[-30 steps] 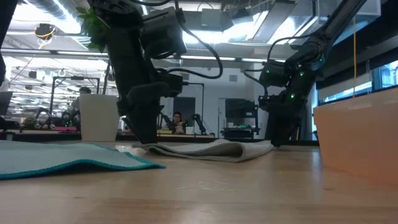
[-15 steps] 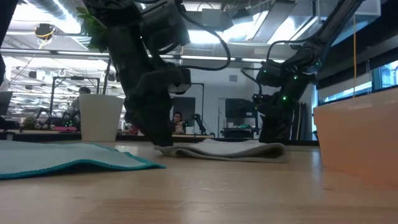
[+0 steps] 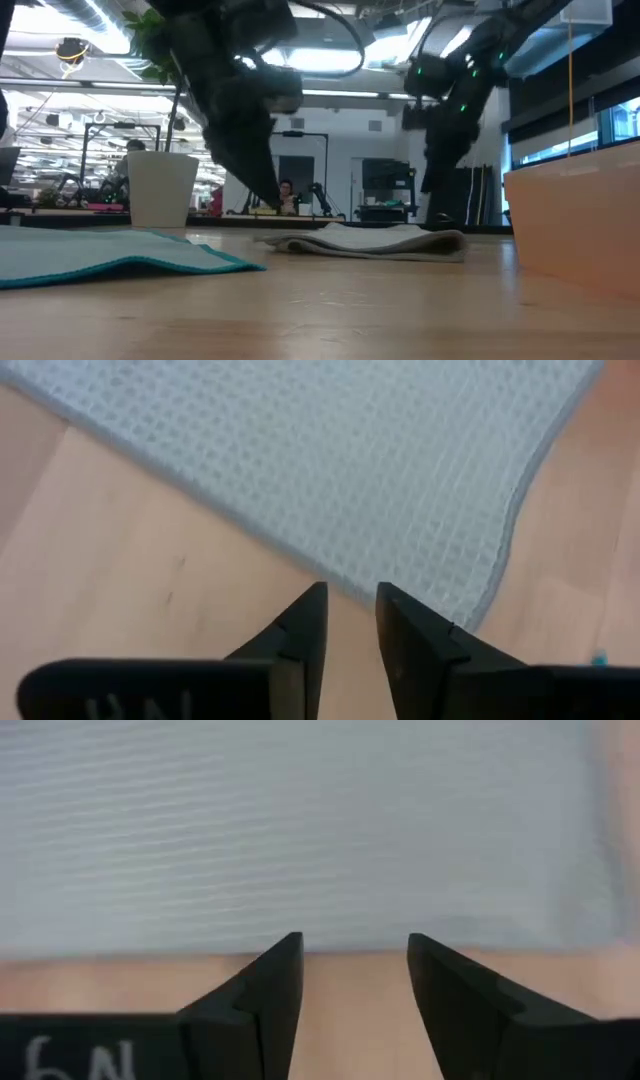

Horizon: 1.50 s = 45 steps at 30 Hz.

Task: Roll microfiber towels into tight, uniform cylinder then place into a basket
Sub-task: Roll the gray microfiber towel

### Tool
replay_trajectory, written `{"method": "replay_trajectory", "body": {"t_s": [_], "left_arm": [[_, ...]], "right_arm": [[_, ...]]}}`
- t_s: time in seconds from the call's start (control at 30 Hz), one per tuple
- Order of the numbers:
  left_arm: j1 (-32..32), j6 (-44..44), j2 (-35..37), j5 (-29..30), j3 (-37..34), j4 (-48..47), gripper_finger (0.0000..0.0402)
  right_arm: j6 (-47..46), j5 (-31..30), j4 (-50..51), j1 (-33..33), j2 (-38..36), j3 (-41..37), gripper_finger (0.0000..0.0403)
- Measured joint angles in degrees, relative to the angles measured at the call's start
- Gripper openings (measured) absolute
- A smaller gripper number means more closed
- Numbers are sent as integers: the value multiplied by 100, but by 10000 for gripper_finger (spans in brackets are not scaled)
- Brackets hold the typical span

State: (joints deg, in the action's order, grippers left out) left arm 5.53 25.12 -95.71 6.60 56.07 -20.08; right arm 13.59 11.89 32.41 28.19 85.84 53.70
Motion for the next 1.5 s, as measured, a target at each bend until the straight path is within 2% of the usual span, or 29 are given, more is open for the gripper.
{"method": "replay_trajectory", "body": {"t_s": [0.1, 0.17, 0.4, 0.57, 0.7, 0.97, 1.1, 1.3, 1.5], "left_arm": [[54, -191, 170, -8, -2, -273, 80], [103, -342, 263, -17, 0, -400, 80], [285, -758, 386, -193, 3, -467, 80], [316, -789, 383, -191, 2, -486, 80], [316, -878, 383, -187, 2, -482, 80], [314, -891, 383, -184, 2, -482, 80], [314, -892, 383, -184, 2, -482, 80], [314, -891, 383, -182, 2, -485, 80], [314, -889, 382, -180, 2, -480, 80]], "right_arm": [[265, 539, 98, -551, -325, -56, 182], [349, 688, 86, -982, -463, -59, 182], [133, 738, 38, -2296, -605, -63, 182], [51, 730, -149, -2755, -422, -65, 182], [86, 575, -545, -2965, -204, -65, 182], [1088, 574, -1103, -3185, 298, -67, 192], [1192, 568, -1358, -3189, 538, -39, 193], [289, 136, -711, -3015, 558, 407, 193], [-805, 105, -161, -2678, 558, 601, 193]]}}
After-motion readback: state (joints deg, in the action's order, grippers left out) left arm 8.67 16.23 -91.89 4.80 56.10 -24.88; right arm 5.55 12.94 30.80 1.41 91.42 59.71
